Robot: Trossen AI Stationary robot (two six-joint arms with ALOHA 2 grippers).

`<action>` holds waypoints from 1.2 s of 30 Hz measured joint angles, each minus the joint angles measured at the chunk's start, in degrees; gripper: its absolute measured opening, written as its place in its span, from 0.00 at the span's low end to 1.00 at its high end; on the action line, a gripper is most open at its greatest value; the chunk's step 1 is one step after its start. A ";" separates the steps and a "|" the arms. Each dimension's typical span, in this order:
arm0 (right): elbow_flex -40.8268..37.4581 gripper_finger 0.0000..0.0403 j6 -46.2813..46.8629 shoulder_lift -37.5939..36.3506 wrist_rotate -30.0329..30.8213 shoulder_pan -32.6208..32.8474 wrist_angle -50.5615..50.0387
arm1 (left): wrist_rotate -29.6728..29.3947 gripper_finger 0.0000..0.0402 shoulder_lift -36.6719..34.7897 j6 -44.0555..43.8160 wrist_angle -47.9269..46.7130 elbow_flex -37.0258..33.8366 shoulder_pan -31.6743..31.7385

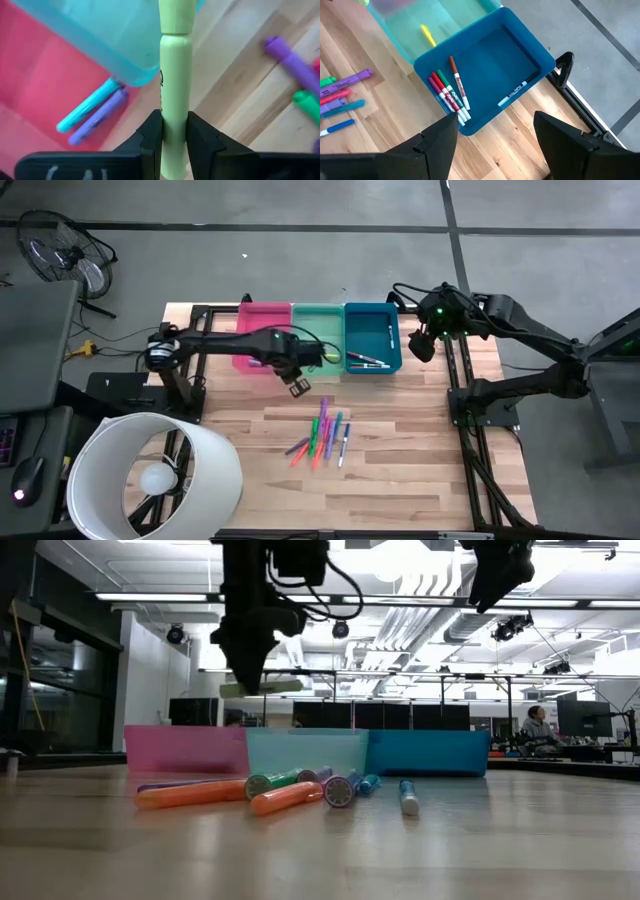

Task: Pick & Place Markers
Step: Put the light green marker into the red bin

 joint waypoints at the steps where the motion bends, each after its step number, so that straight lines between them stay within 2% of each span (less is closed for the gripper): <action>1: 0.00 0.62 0.01 0.00 0.00 -0.01 -0.02 | -0.13 0.14 -1.05 0.54 -0.34 -0.78 0.60; 6: 0.00 0.62 0.00 -0.02 0.17 -0.01 -0.24 | 0.14 0.14 -7.33 1.85 3.99 -8.46 4.52; 8: 0.00 0.62 -0.05 0.00 0.33 0.00 -0.38 | 1.77 0.14 -9.73 2.80 11.45 -12.14 6.39; 10: 0.00 0.62 -0.39 -0.01 0.60 -0.02 -0.80 | 3.08 0.14 -12.47 4.13 9.78 -16.27 8.65; 13: -0.07 0.62 -1.44 -0.15 2.21 0.00 -2.36 | 3.99 0.14 -14.23 6.06 14.68 -19.94 11.85; 15: -0.07 0.62 -1.53 -0.56 3.57 -0.02 -2.45 | 4.38 0.14 -15.37 8.33 11.15 -22.42 14.19; 17: -0.07 0.62 -2.13 -1.21 4.76 -0.03 -2.24 | 4.27 0.14 -15.05 9.84 14.29 -22.99 16.67; 20: -0.07 0.62 -2.36 -2.38 5.09 -0.07 -2.01 | 4.30 0.14 -15.16 11.91 11.41 -23.72 20.11; 22: -0.07 0.62 -2.38 -3.02 5.06 -0.07 -2.05 | 3.34 0.14 -14.99 13.40 13.32 -23.48 21.78; 30: -0.46 0.62 -1.20 -7.33 6.79 -0.07 -2.79 | -0.65 0.14 -11.65 20.06 10.81 -23.48 23.75; 36: -9.71 0.62 1.05 -16.82 6.30 -0.07 1.86 | -2.28 0.14 -7.55 23.41 10.29 -23.55 24.13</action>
